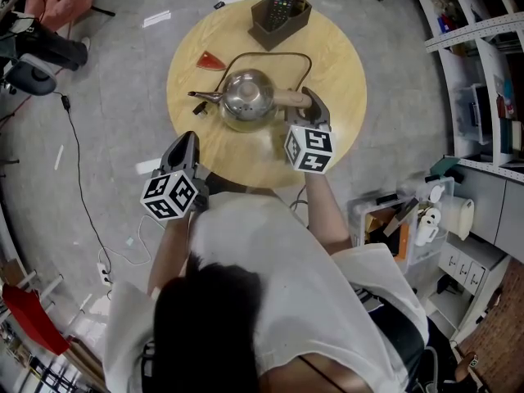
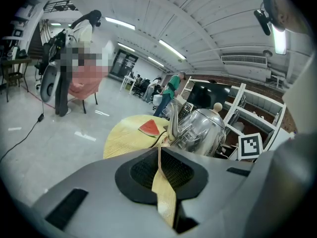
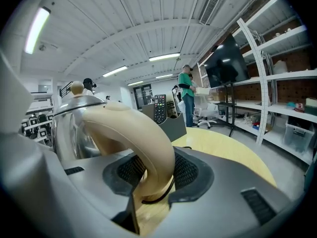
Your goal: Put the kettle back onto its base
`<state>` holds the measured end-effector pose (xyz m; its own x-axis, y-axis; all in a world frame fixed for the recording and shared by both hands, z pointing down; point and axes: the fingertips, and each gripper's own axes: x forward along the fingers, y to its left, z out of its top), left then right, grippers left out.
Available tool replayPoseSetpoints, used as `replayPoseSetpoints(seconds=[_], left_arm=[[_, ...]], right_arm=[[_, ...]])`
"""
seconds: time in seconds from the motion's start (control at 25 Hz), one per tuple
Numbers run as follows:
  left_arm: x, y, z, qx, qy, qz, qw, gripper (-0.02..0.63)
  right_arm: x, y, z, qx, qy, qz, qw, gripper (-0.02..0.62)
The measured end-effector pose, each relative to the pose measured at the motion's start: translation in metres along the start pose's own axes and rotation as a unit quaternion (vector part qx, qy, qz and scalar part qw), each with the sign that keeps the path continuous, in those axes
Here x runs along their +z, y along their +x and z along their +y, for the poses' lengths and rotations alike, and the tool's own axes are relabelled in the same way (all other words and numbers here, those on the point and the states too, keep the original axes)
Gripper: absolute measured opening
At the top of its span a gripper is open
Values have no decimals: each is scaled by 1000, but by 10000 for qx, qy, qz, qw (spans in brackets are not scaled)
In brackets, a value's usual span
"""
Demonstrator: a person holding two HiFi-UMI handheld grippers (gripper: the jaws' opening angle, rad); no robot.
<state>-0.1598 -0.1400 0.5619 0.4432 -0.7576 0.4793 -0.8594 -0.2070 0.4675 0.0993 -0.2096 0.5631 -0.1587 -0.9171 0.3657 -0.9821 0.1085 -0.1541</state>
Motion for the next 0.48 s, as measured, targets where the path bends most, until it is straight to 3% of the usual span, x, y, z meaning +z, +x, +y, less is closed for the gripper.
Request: replayPoseSetpoints(seconds=[0.2, 0.48], left_arm=[[-1, 2, -2, -29, 3, 35, 10000, 38], [-2, 7, -6, -112, 36, 79, 9999, 38]], right_arm=[[-4, -7, -10, -229, 44, 48, 9997, 233], [-4, -16, -6, -166, -4, 110, 9998, 242]])
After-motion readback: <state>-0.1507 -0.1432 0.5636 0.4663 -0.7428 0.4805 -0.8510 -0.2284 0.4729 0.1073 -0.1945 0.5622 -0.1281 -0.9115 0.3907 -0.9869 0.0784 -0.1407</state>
